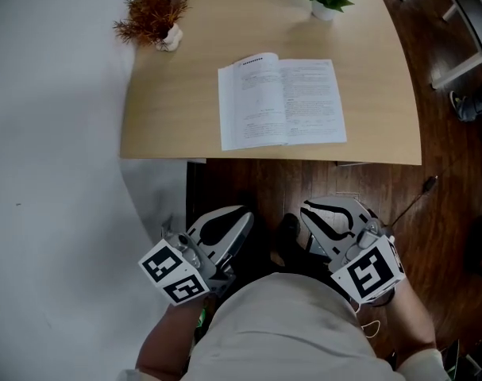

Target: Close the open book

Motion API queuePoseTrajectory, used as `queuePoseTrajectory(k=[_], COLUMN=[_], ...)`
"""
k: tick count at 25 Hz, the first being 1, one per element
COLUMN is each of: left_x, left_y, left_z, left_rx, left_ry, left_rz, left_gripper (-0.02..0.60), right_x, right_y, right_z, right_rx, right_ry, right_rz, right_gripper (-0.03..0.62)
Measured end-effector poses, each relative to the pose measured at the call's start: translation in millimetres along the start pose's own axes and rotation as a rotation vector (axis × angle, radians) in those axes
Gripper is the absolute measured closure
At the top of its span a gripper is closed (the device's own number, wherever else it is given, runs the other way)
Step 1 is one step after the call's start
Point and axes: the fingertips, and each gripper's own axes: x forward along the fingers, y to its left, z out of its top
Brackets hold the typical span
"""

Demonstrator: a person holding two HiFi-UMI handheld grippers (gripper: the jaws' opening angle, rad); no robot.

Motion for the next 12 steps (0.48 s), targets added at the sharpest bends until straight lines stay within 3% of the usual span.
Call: queuePoseTrajectory(k=[12], left_x=[1], left_y=[83], left_z=[39], left_rx=[0.01], left_ry=[0.094], left_rz=[-0.045], left_gripper=[0.584], right_x=[77], right_y=[-30], right_z=[14], right_rx=[-0.01], right_ry=[0.115], right_rz=[-0.044], right_gripper=[0.557])
